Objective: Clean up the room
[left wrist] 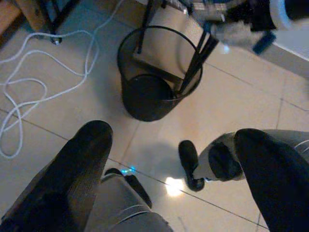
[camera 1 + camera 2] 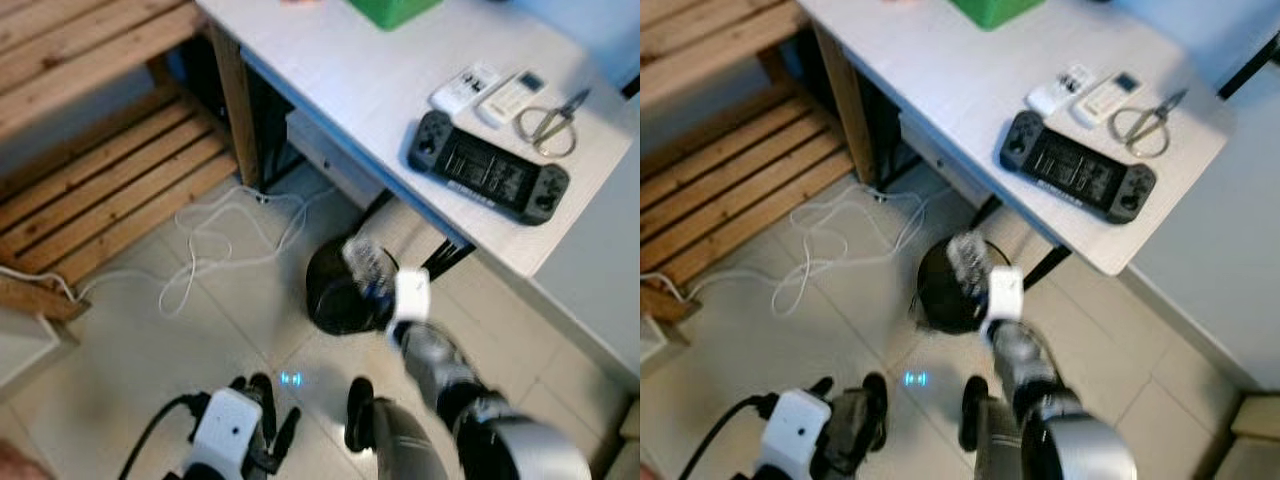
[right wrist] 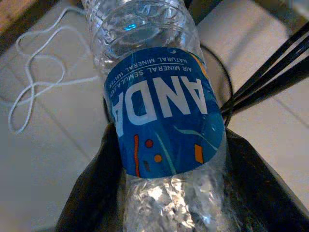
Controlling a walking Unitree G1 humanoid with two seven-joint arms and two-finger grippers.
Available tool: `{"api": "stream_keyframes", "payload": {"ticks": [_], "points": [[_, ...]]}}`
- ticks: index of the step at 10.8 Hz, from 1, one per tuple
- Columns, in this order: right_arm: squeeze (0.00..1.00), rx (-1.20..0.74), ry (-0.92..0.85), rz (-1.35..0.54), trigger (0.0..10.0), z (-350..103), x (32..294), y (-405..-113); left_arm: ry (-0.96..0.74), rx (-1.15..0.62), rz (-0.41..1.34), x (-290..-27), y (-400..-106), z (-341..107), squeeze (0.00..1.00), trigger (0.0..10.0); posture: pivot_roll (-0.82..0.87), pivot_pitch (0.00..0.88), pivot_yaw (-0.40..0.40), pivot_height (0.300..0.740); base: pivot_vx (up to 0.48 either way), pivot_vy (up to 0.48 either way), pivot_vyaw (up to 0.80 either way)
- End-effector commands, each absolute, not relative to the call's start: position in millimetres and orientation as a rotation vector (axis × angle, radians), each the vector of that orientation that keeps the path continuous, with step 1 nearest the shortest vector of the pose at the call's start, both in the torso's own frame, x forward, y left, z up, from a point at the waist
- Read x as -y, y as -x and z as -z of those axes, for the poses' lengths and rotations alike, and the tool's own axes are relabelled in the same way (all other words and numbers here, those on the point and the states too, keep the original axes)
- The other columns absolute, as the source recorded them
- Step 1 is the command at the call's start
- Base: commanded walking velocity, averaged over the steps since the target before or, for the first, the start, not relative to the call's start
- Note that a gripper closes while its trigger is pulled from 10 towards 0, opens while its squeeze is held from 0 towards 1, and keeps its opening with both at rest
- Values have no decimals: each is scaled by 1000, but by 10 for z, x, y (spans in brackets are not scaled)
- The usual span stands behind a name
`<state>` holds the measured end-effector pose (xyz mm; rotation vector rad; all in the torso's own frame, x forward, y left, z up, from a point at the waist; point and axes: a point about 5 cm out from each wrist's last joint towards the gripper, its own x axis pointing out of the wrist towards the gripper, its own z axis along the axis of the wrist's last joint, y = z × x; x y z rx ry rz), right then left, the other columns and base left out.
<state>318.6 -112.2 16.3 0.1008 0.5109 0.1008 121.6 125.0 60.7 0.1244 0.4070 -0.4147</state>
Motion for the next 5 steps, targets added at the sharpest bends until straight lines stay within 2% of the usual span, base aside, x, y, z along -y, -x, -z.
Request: {"api": "stream_keyframes", "payload": {"ticks": [1, 4, 5], "points": [[0, -556, -129, -72, 10000, -77, 1152, -3119, -108, -447, 402, -1235, -1124, -557, 0, 10000, 345, 437, -73, 740, 0, 0, 0], [0, -560, -136, -91, 10000, -121, 1110, -3162, -30, -468, 400, -1074, -1052, -456, 0, 10000, 299, 465, -107, 740, 0, 0, 0], [106, -568, -140, -109, 10000, -115, 1071, -3155, -18, -465, 404, -1021, -1063, -459, 0, 10000, 297, 466, -111, 740, 0, 0, 0]]}}
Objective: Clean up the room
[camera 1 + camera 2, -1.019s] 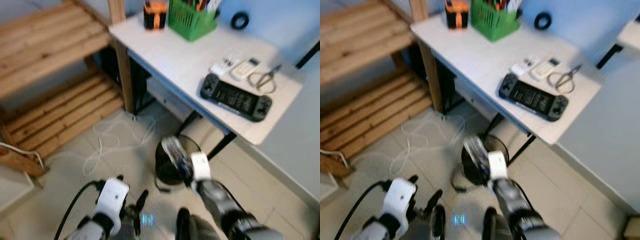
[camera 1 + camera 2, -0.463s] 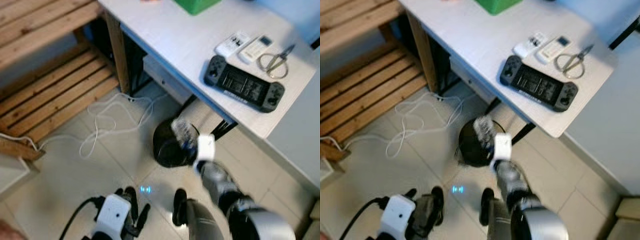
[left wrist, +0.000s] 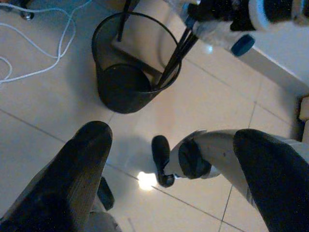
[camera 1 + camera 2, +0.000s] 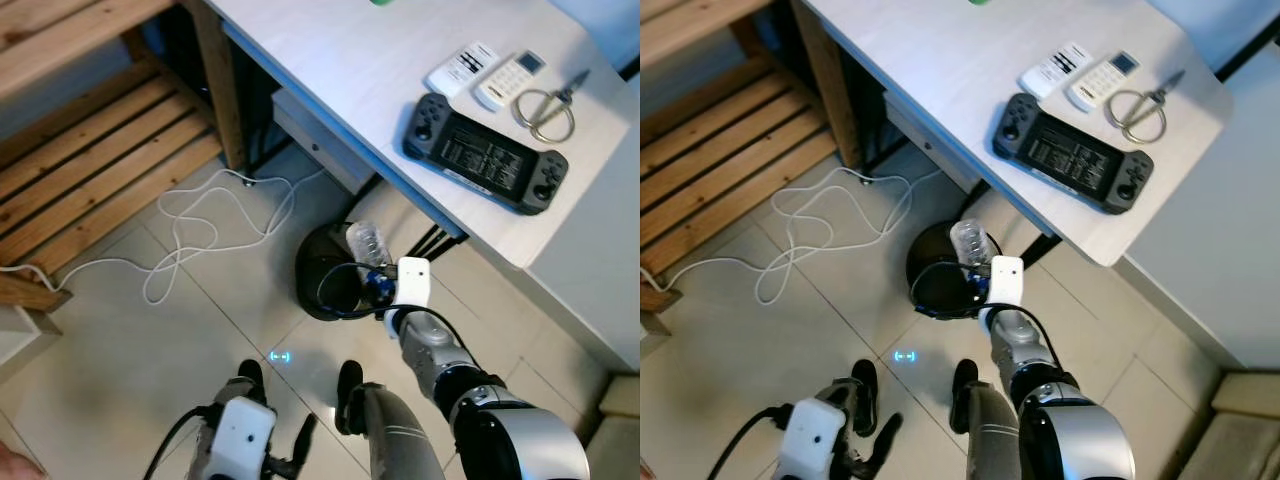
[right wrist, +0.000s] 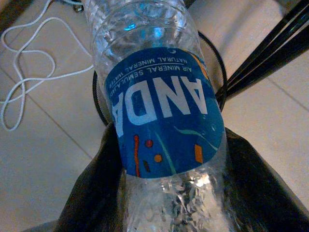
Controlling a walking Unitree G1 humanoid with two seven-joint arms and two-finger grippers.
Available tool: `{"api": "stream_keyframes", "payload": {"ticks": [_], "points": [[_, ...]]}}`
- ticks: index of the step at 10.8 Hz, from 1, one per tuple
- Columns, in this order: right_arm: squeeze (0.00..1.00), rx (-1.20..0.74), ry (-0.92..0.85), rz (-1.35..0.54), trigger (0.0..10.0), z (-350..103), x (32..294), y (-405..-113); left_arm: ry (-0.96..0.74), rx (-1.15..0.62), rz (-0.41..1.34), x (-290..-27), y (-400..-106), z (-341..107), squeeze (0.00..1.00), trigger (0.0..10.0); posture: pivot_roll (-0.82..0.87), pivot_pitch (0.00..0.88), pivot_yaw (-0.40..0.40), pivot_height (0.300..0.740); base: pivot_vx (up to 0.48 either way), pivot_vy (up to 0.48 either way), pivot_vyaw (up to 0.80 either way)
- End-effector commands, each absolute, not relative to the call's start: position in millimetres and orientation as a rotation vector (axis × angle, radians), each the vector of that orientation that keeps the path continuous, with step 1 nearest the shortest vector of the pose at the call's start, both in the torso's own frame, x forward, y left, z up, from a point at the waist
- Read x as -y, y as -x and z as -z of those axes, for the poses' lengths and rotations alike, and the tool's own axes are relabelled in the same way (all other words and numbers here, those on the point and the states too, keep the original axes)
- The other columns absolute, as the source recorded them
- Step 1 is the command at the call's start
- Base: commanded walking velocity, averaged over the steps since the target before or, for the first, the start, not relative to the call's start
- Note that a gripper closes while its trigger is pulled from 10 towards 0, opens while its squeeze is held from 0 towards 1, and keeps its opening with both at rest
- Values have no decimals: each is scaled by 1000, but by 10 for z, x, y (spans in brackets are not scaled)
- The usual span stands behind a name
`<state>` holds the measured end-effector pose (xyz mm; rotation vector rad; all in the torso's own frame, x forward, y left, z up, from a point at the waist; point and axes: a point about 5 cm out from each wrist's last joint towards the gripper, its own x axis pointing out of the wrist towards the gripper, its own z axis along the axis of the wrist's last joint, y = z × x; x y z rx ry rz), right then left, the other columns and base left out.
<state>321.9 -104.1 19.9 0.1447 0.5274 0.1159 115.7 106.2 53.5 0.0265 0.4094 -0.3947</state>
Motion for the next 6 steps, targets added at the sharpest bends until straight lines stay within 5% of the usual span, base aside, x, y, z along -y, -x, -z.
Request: {"api": "stream_keyframes", "payload": {"ticks": [1, 6], "points": [[1000, -579, -161, -102, 10000, -99, 1055, -3139, -18, -462, 397, -1066, -1008, -463, 0, 10000, 287, 466, -117, 740, 0, 0, 0], [1000, -590, -240, -139, 10000, -92, 893, -3111, -44, -449, 397, -1121, -983, -440, 0, 10000, 286, 453, -117, 740, 0, 0, 0]]}}
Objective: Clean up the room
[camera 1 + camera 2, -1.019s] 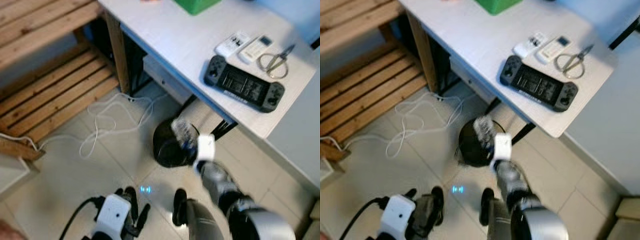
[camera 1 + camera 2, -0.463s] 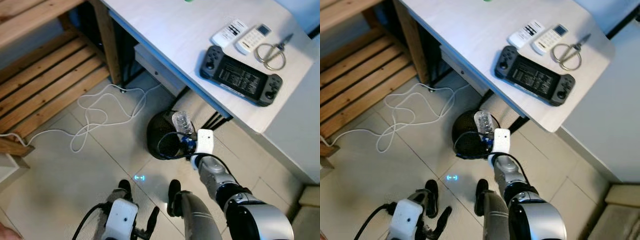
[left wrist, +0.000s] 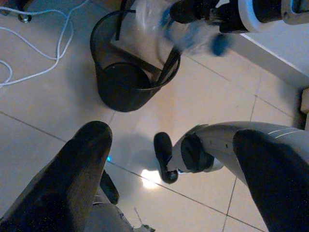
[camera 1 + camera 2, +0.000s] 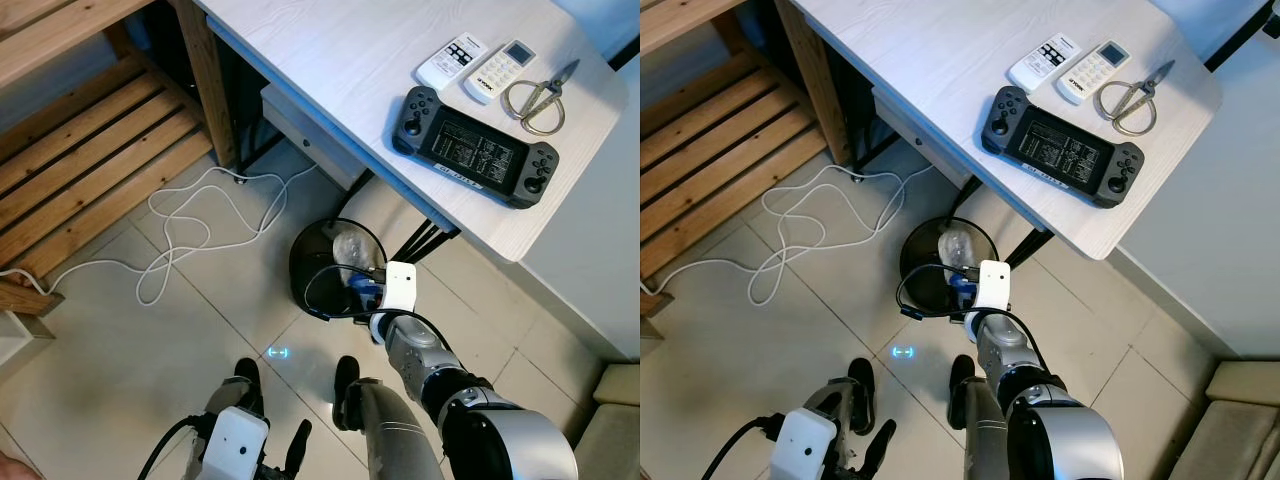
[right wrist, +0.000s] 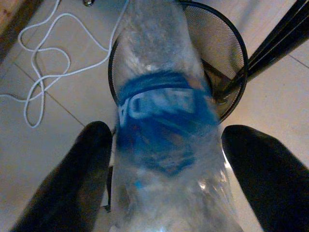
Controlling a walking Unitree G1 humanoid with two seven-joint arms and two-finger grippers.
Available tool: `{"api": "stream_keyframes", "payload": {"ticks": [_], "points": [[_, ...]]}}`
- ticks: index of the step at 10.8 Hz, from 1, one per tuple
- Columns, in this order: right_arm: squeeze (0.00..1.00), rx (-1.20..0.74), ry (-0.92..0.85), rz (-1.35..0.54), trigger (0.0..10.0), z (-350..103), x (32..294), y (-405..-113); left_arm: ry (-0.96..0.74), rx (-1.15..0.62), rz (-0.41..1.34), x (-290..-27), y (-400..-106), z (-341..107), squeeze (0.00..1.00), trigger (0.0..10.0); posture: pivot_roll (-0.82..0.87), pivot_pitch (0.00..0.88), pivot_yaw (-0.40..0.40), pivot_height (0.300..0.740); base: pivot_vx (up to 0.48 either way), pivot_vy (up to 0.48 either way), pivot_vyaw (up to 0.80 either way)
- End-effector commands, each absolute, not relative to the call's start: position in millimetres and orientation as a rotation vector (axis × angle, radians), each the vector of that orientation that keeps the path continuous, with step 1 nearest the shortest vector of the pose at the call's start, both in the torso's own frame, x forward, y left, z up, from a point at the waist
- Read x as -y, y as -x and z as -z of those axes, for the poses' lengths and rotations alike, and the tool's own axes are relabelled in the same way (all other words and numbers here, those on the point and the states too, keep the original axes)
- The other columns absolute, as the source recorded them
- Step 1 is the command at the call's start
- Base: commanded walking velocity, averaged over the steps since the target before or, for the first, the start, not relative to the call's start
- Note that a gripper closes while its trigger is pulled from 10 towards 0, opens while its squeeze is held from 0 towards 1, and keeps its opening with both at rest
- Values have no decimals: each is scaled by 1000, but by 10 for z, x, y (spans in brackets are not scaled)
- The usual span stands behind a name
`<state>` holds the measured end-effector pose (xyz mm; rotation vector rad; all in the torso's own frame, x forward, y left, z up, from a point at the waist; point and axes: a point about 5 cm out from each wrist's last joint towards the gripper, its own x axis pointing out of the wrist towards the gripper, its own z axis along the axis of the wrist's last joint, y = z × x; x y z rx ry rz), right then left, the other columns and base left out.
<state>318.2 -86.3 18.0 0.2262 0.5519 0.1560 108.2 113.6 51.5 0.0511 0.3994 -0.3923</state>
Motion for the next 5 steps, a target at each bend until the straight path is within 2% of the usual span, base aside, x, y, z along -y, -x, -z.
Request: {"api": "stream_keyframes", "payload": {"ticks": [1, 4, 5], "points": [[1000, -592, -245, -149, 10000, -87, 871, -3101, -44, -447, 399, -1119, -998, -435, 0, 10000, 285, 450, -118, 740, 0, 0, 0], [1000, -582, -220, -173, 10000, -100, 870, -3111, -54, -435, 407, -1141, -1094, -405, 0, 10000, 276, 431, -117, 740, 0, 0, 0], [0, -550, -184, -195, 10000, -140, 907, -3146, -70, -422, 415, -1151, -1176, -361, 0, 10000, 264, 401, -117, 740, 0, 0, 0]]}}
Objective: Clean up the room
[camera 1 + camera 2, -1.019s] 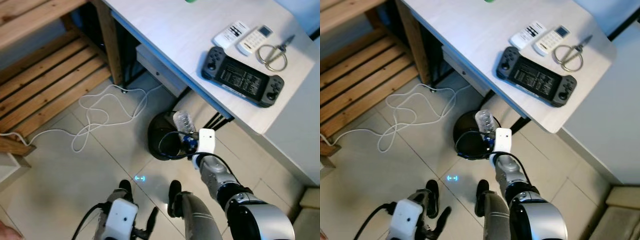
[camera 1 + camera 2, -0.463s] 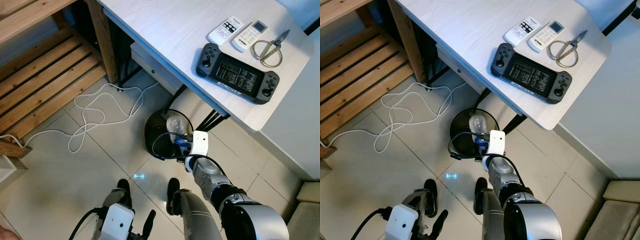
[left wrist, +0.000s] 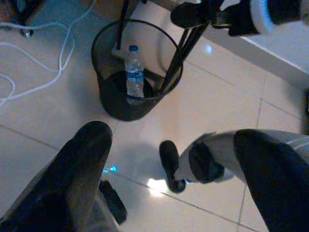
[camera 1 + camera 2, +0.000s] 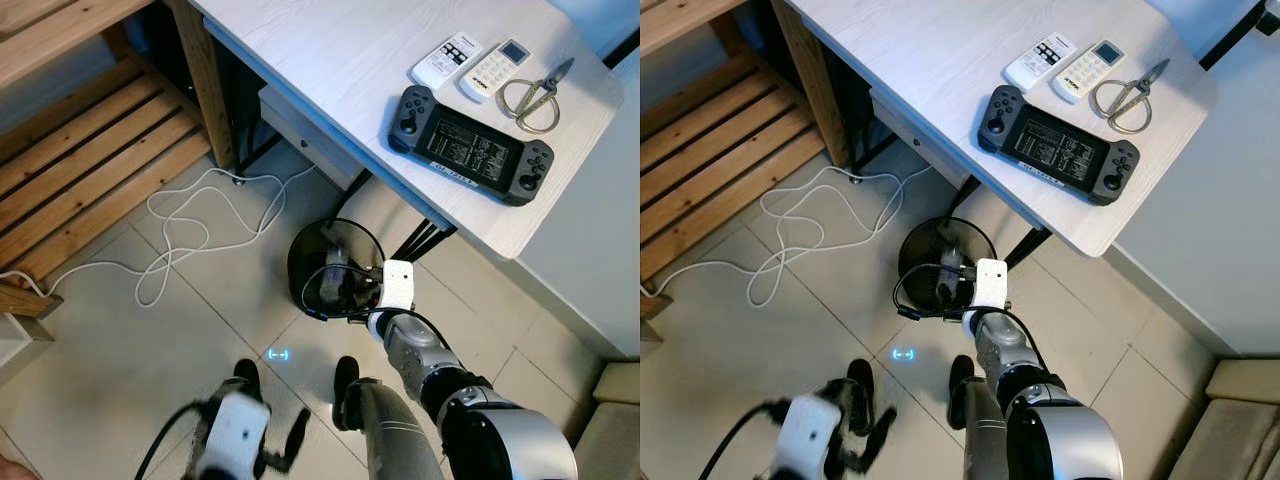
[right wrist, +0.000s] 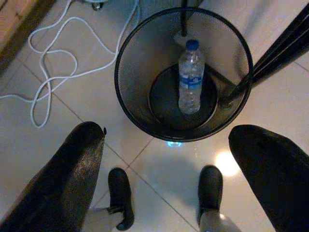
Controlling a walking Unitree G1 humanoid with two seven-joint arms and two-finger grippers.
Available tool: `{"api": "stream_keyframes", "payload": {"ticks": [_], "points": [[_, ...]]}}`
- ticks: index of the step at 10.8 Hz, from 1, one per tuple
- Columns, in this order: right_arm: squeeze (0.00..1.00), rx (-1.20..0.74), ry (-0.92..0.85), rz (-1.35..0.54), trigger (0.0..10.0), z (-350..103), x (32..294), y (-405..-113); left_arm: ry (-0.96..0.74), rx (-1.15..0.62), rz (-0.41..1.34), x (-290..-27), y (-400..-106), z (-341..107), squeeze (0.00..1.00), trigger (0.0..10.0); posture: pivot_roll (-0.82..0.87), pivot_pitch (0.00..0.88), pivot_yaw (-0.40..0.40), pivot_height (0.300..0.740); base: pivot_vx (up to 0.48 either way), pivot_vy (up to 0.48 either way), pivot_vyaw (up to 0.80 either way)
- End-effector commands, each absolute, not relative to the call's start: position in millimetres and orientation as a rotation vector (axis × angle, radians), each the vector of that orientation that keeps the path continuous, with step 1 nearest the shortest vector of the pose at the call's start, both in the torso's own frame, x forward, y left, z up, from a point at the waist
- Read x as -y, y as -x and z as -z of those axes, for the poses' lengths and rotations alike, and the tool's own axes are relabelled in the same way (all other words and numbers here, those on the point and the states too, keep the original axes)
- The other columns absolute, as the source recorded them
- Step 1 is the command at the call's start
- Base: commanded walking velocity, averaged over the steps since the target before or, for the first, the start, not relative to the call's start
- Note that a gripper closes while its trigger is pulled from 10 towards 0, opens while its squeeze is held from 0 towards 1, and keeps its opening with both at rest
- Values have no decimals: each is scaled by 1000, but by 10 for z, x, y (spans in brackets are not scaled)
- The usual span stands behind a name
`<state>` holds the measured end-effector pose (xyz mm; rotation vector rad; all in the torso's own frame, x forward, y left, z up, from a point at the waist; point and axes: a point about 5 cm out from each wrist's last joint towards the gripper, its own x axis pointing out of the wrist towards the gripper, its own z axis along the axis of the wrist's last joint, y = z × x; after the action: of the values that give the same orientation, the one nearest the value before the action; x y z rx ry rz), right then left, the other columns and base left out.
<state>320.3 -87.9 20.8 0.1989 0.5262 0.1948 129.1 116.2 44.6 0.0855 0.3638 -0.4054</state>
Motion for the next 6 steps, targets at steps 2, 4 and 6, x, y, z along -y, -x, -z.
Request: {"api": "stream_keyframes", "payload": {"ticks": [2, 4, 6], "points": [[0, -436, -163, -209, 10000, -247, 1068, -3222, -106, -388, 417, -1200, -1358, -264, 0, 10000, 226, 320, -103, 740, 0, 0, 0], [0, -267, -144, -178, 10000, -250, 1436, -3030, -141, -359, 414, -1318, -1632, -124, 0, 10000, 163, 214, -70, 740, 0, 0, 0], [0, -217, -79, -182, 10000, -278, 1608, -2569, -104, -342, 371, -1411, -1801, -49, 0, 10000, 97, 158, -40, 740, 0, 0, 0]]}}
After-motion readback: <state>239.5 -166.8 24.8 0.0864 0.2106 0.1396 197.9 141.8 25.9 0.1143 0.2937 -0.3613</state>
